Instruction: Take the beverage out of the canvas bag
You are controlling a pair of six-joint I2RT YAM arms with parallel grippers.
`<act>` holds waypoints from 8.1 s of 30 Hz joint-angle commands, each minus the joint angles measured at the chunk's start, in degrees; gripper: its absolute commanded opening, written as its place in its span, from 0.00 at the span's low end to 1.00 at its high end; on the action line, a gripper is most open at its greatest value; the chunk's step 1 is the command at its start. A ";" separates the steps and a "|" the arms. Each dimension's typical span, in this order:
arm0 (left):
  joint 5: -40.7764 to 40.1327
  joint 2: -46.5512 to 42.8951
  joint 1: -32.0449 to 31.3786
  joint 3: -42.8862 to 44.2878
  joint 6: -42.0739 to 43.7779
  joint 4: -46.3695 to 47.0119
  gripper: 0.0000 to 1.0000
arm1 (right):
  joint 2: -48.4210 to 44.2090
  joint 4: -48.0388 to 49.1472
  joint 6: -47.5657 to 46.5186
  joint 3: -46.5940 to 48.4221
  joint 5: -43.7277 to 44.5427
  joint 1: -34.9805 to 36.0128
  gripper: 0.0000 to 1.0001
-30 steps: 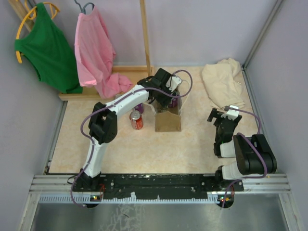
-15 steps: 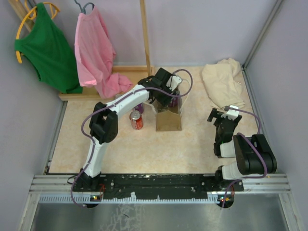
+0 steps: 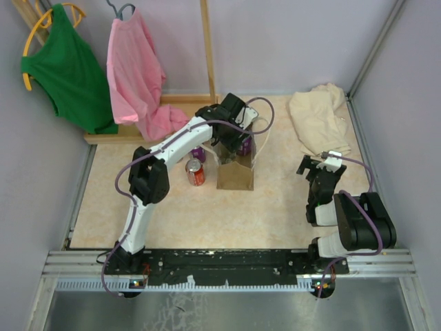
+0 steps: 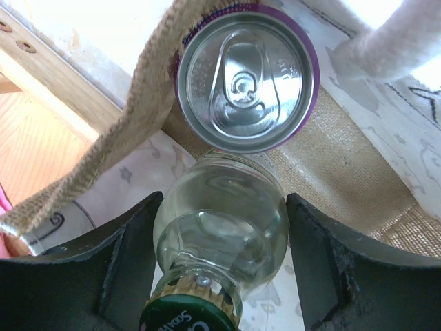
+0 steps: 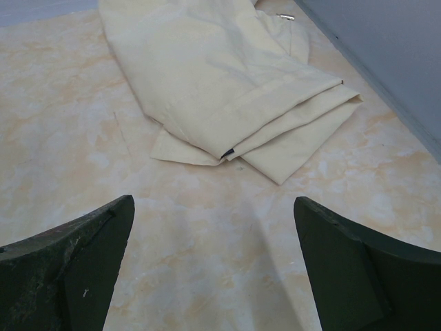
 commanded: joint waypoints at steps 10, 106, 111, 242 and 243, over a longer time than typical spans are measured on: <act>2.94 -7.16 0.39 7.38 -0.52 -3.42 0.00 | 0.36 2.38 -0.70 1.74 0.94 0.40 0.99; -10.65 -49.67 17.65 -60.78 -19.50 27.40 0.00 | 0.31 2.34 -0.71 1.74 0.95 0.44 0.99; -11.05 -47.23 17.67 -59.14 -19.86 26.10 0.06 | 0.36 2.34 -0.67 1.74 0.96 0.45 0.99; 16.74 4.18 2.16 -4.20 -4.84 19.81 0.74 | 0.36 2.34 -0.72 1.74 0.95 0.43 0.99; 16.73 4.39 2.22 -4.07 -4.97 19.79 0.63 | 0.36 2.37 -0.70 1.73 0.95 0.41 0.99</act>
